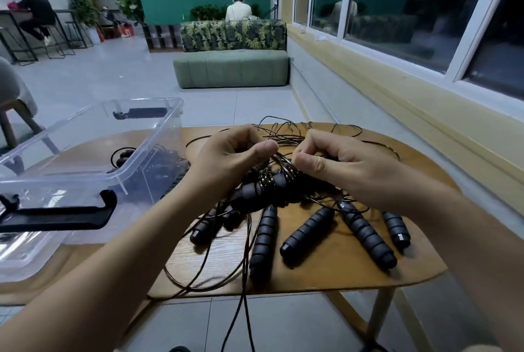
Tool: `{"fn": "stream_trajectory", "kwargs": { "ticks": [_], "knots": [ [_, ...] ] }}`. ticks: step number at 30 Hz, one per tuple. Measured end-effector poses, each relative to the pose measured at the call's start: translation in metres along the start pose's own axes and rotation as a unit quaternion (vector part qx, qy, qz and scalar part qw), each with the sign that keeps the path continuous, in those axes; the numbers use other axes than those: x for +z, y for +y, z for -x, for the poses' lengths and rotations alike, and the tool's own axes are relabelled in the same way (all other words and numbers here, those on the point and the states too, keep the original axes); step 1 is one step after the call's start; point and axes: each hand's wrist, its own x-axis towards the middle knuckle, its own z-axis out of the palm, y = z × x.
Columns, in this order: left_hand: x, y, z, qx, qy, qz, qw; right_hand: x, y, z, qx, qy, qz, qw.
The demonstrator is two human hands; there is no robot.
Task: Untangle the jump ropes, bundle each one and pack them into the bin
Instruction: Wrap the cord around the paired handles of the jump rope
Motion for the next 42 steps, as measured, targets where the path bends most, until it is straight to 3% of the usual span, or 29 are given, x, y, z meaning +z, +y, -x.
{"fn": "stream_trajectory", "kwargs": {
  "ticks": [5, 8, 12, 19, 21, 24, 28, 30, 34, 42],
  "knots": [
    [0.009, -0.005, -0.003, -0.008, -0.051, 0.055, 0.997, -0.001, -0.016, 0.007, -0.017, -0.016, -0.102, 0.994],
    [0.016, -0.025, 0.002, -0.074, -0.062, 0.084, 0.992, -0.003, -0.016, 0.008, -0.017, -0.004, -0.163, 0.987],
    [0.032, -0.032, 0.016, -0.144, -0.062, 0.075, 0.985, -0.005, -0.018, 0.005, -0.026, 0.06, -0.265, 0.962],
    [0.068, 0.003, 0.024, -0.076, -0.04, 0.123, 0.989, -0.014, -0.021, -0.001, -0.042, 0.219, -0.357, 0.907],
    [0.072, 0.008, 0.029, -0.062, -0.038, 0.078, 0.994, -0.018, -0.013, -0.005, -0.043, 0.264, -0.342, 0.901],
    [0.08, 0.015, 0.034, -0.033, -0.065, -0.086, 0.994, -0.02, 0.003, -0.011, -0.052, 0.316, -0.284, 0.904],
    [0.083, 0.024, 0.038, 0.007, -0.111, -0.256, 0.96, -0.021, 0.029, -0.017, -0.032, 0.357, -0.101, 0.928],
    [0.077, 0.029, 0.036, 0.031, -0.112, -0.291, 0.95, -0.023, 0.039, -0.018, -0.02, 0.355, 0.026, 0.934],
    [0.054, 0.037, 0.028, 0.077, -0.075, -0.304, 0.947, -0.022, 0.044, -0.016, -0.011, 0.298, 0.172, 0.939],
    [0.015, 0.029, 0.012, 0.075, 0.027, -0.198, 0.977, -0.008, 0.027, -0.013, 0.011, 0.092, 0.172, 0.981]
  ]
}}
